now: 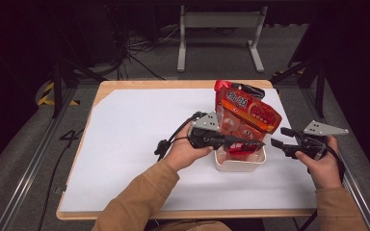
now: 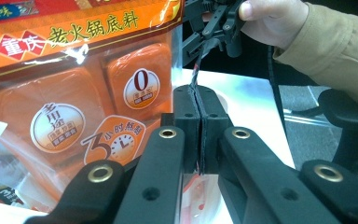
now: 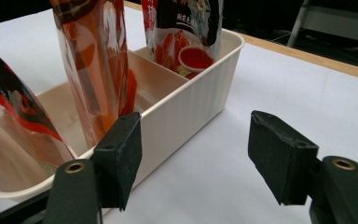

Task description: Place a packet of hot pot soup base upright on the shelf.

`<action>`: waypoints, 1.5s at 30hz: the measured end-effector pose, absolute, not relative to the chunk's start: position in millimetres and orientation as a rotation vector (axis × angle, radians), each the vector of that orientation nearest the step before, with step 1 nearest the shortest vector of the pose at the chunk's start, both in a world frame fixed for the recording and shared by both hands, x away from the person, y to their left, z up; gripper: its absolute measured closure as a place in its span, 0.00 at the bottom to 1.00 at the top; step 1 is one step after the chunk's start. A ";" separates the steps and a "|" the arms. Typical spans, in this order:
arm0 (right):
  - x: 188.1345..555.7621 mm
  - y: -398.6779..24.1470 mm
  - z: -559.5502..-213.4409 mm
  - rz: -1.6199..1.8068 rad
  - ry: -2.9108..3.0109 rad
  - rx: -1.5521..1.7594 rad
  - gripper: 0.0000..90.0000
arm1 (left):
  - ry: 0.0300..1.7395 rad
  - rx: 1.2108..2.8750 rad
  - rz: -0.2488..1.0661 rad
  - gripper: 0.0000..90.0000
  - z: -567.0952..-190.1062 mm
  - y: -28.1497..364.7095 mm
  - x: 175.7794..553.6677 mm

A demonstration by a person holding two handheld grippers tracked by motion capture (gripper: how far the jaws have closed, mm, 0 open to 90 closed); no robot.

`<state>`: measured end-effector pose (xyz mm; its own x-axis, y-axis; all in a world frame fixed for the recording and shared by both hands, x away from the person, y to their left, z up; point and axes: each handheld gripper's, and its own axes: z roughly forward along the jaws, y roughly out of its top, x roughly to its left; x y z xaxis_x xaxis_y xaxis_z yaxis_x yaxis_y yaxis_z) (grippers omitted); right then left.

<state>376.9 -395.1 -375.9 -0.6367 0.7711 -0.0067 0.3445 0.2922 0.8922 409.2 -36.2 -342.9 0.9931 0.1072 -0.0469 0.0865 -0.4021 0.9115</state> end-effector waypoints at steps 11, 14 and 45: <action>378.8 -392.5 -376.8 1.305 2.137 0.993 0.39 | 0.187 1.935 0.019 0.71 -345.8 -28.8 409.6; 379.5 -392.0 -376.8 1.303 2.139 0.991 0.39 | 0.199 1.924 0.027 0.61 -344.5 -25.9 408.3; 380.6 -389.0 -380.3 1.305 2.128 1.005 0.35 | 0.564 1.901 0.304 0.24 -341.2 108.6 381.0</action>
